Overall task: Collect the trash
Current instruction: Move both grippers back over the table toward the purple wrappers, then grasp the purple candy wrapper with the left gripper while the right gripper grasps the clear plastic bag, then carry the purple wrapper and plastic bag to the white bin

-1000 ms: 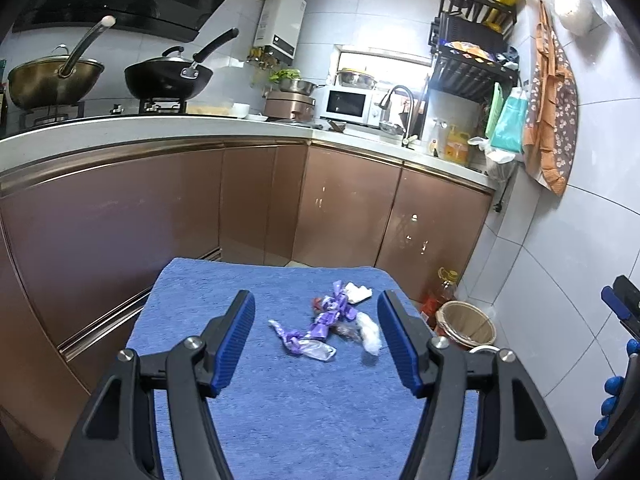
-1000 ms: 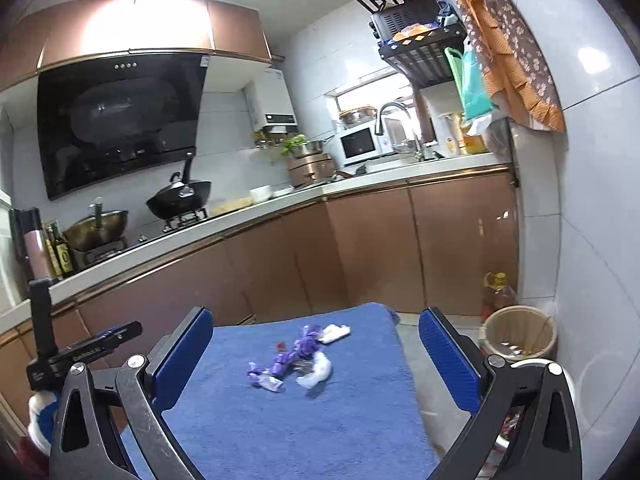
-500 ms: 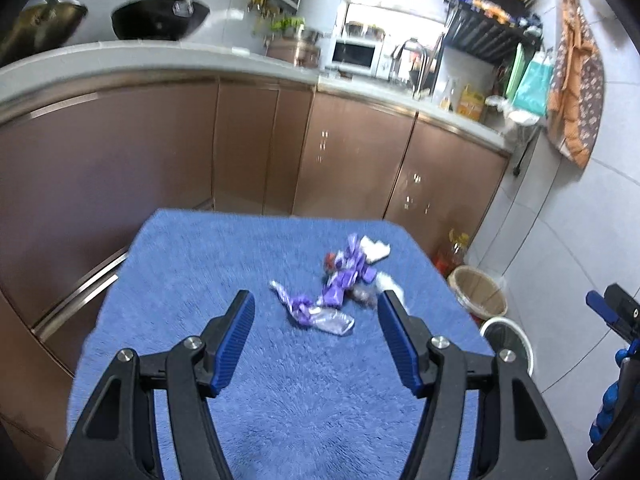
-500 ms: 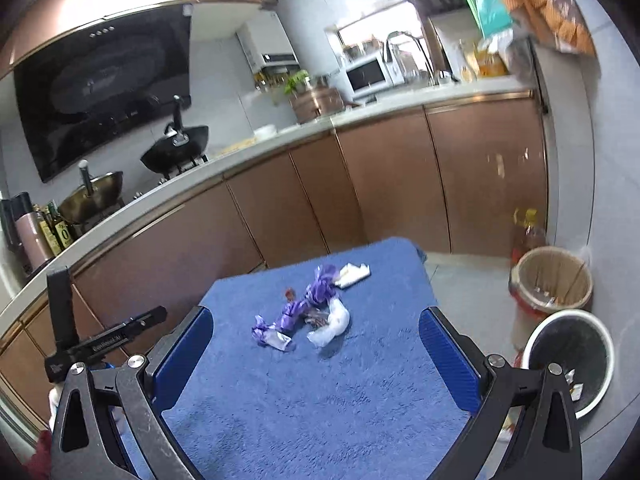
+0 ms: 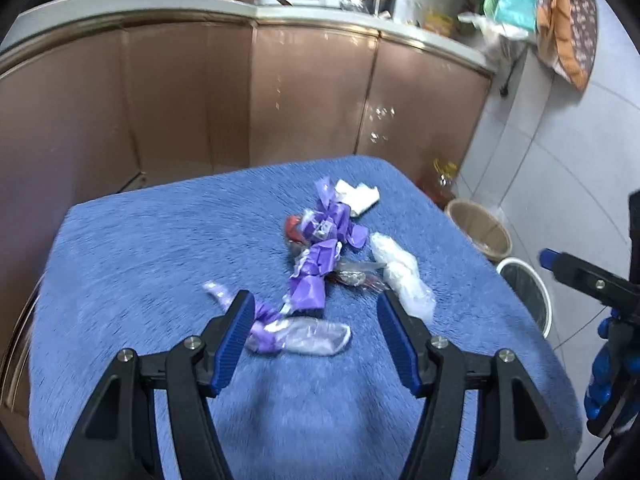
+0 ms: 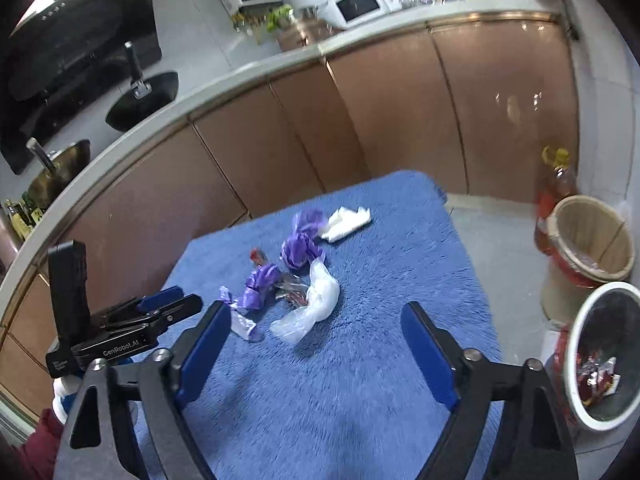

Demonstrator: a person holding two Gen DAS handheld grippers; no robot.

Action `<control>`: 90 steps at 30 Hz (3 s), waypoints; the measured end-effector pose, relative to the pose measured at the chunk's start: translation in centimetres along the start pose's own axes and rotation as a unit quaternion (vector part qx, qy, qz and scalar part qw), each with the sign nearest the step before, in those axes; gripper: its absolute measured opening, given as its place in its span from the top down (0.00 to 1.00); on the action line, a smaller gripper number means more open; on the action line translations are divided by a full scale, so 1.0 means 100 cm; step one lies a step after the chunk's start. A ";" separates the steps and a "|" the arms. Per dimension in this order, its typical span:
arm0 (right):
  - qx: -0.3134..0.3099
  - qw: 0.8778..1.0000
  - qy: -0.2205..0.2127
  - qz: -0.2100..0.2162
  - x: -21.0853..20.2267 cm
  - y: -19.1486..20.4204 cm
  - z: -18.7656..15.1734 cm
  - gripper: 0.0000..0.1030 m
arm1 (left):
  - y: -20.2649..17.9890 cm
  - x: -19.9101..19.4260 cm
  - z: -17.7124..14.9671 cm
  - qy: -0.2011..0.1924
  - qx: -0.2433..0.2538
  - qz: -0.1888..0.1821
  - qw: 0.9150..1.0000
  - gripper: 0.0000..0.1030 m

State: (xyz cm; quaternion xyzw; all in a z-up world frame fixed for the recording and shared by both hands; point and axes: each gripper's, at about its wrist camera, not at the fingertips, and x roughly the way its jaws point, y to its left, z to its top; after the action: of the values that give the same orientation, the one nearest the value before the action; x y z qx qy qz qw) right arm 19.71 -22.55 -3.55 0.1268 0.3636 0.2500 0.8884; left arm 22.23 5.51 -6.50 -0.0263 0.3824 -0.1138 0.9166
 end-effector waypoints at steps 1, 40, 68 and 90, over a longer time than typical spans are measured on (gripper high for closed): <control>0.000 1.000 0.007 0.003 0.012 -0.001 0.002 0.22 | 0.001 0.009 0.002 0.007 0.003 -0.003 1.000 0.41; 0.010 0.997 0.070 0.015 0.074 -0.016 0.000 0.71 | 0.040 0.024 0.021 0.011 -0.042 -0.015 0.999 0.75; -0.031 0.995 -0.097 -0.004 -0.159 0.043 -0.010 0.71 | -0.038 -0.202 -0.002 -0.128 -0.010 -0.014 0.992 0.75; 0.097 0.973 -0.128 -0.164 -0.198 -0.143 -0.040 0.70 | -0.275 -0.031 0.047 -0.013 0.123 -0.150 0.981 0.75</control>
State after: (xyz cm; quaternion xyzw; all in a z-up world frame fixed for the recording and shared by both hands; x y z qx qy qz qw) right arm 9.80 -45.01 -0.65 0.1823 0.2851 0.0457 0.9399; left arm 18.28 -20.68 2.65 0.0277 0.3451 -0.2962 0.8902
